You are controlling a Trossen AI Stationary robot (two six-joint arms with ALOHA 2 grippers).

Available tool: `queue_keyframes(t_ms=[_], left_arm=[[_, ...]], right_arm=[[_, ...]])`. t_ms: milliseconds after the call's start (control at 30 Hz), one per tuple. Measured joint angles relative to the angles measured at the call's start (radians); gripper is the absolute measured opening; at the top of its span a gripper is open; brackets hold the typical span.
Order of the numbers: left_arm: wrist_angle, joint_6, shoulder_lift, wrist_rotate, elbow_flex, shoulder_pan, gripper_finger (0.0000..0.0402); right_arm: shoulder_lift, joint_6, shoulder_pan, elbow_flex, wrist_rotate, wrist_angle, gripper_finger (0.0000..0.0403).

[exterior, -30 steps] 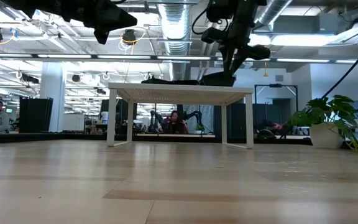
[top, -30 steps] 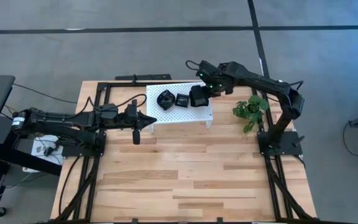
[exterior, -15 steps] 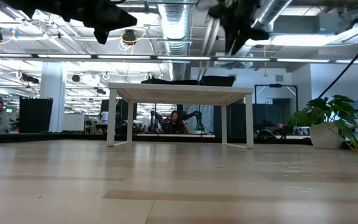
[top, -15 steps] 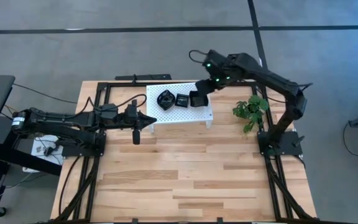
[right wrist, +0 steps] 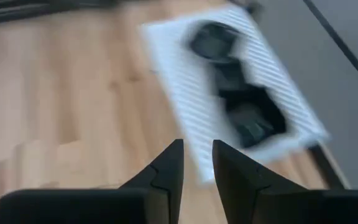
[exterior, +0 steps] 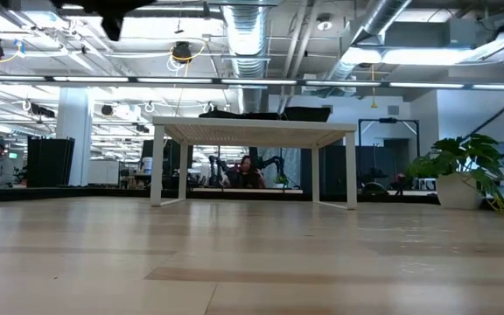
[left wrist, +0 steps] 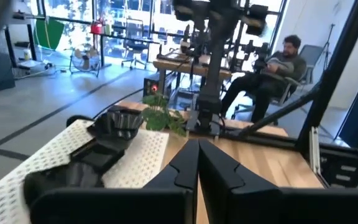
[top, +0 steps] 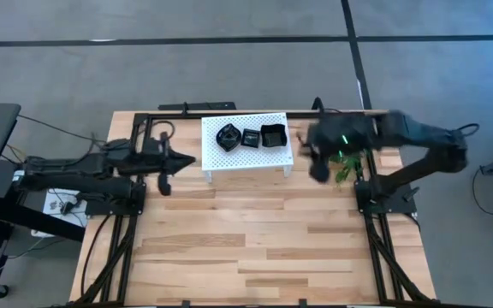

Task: Pick & Place Mini shaped plates
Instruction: Return to Home Position

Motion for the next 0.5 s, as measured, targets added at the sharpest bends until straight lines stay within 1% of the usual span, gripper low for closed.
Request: queue_keyframes(t_ms=[67, 100, 200, 267, 367, 500], left_arm=[[-0.084, -0.001, -0.073, 0.000, -0.004, 0.000, 0.0011], [-0.089, -0.003, -0.108, 0.000, -0.023, 0.000, 0.0011], [-0.016, -0.002, -0.216, 0.000, -0.113, 0.000, 0.0011], [0.029, 0.001, -0.289, 0.001, -0.167, 0.000, 0.0011], [0.049, 0.014, -0.389, 0.000, -0.220, 0.000, 0.0011], [0.044, 0.027, -0.494, 0.022, -0.267, 0.000, 0.0011]], right_arm=[[-0.101, -0.017, 0.079, -0.174, -0.002, 0.153, 0.0078], [-0.153, -0.031, 0.112, -0.263, -0.003, 0.242, 0.0078], [-0.307, -0.127, 0.198, -0.521, -0.003, 0.490, 0.0077], [-0.398, -0.146, 0.232, -0.675, -0.003, 0.647, 0.0077], [-0.523, -0.162, 0.263, -0.879, -0.001, 0.857, 0.0077], [-0.670, -0.196, 0.288, -1.108, -0.002, 1.063, 0.0077]])
